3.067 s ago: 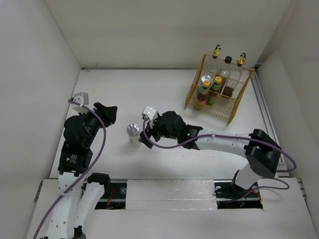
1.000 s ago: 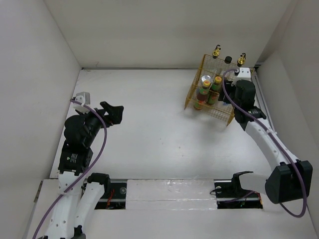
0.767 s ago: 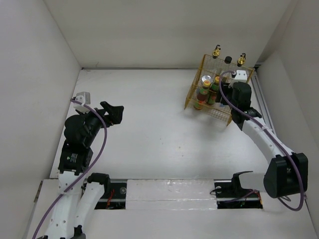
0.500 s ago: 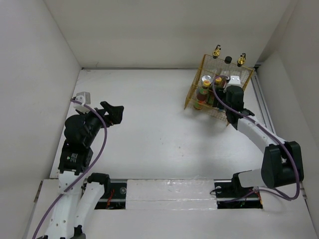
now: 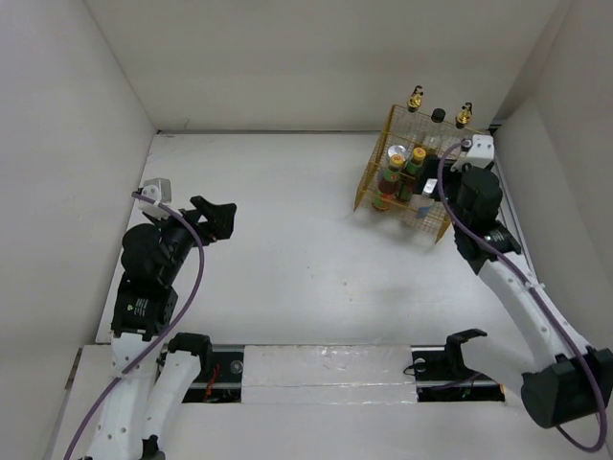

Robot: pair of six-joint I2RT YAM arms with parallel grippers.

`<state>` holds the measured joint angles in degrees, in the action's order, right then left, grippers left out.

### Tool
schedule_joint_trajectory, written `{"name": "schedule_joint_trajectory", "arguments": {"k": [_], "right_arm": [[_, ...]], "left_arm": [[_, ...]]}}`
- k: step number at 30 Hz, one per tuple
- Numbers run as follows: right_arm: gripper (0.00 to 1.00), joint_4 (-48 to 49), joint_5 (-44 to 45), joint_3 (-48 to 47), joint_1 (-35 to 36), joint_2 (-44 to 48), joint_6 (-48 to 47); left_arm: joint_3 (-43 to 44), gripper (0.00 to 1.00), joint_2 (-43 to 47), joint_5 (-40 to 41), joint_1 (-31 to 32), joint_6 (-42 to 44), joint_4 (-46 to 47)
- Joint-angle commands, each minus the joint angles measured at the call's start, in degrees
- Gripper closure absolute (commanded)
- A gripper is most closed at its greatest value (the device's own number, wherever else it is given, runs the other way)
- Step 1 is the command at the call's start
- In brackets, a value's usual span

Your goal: Organize the condiment bottles

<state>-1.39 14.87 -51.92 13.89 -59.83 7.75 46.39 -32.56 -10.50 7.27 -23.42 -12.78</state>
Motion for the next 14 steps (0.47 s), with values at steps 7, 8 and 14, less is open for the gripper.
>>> {"name": "schedule_joint_trajectory", "arguments": {"k": [7, 8, 14], "right_arm": [[0.0, -4.59, -9.64, -5.12, 8.78, 17.72, -5.54], [0.0, -3.81, -12.04, -5.12, 10.18, 18.95, -5.55], [0.0, -3.8, -19.27, -5.12, 13.44, 23.27, -6.17]], "left_arm": [[2.21, 0.0, 1.0, -1.09, -0.32, -1.1, 3.02], [2.21, 0.0, 1.53, -1.1, -0.32, -1.1, 3.54], [1.07, 0.0, 3.28, -6.01, -0.32, -1.1, 6.53]]}}
